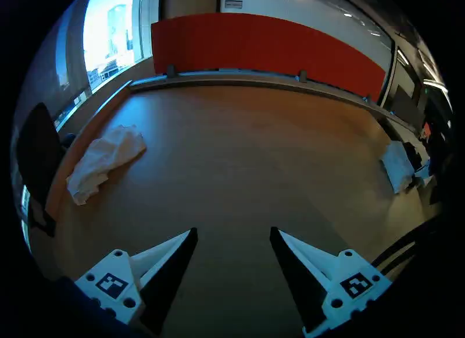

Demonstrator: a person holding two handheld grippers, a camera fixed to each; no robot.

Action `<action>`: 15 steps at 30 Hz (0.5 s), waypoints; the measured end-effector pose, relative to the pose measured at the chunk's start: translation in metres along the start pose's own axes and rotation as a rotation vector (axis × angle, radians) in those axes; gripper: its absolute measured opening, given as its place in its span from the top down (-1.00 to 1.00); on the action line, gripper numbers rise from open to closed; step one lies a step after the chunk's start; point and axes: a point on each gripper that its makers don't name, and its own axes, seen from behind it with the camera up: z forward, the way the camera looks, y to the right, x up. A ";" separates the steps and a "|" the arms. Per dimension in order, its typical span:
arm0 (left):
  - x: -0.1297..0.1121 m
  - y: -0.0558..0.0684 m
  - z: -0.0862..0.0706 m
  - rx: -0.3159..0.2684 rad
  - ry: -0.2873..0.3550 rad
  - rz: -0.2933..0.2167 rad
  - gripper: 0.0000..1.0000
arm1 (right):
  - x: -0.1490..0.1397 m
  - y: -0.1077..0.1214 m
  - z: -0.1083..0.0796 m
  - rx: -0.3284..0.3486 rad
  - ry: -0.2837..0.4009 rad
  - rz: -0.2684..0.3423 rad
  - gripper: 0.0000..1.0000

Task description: Fold towel

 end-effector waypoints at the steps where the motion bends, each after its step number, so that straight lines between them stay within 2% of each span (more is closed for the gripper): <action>1: 0.000 0.000 0.000 0.000 0.000 0.001 -0.85 | 0.000 0.000 0.001 -0.002 -0.001 0.002 0.90; 15: -0.002 0.001 0.001 0.002 -0.003 -0.001 -0.84 | 0.000 0.003 0.001 -0.012 -0.004 0.022 0.90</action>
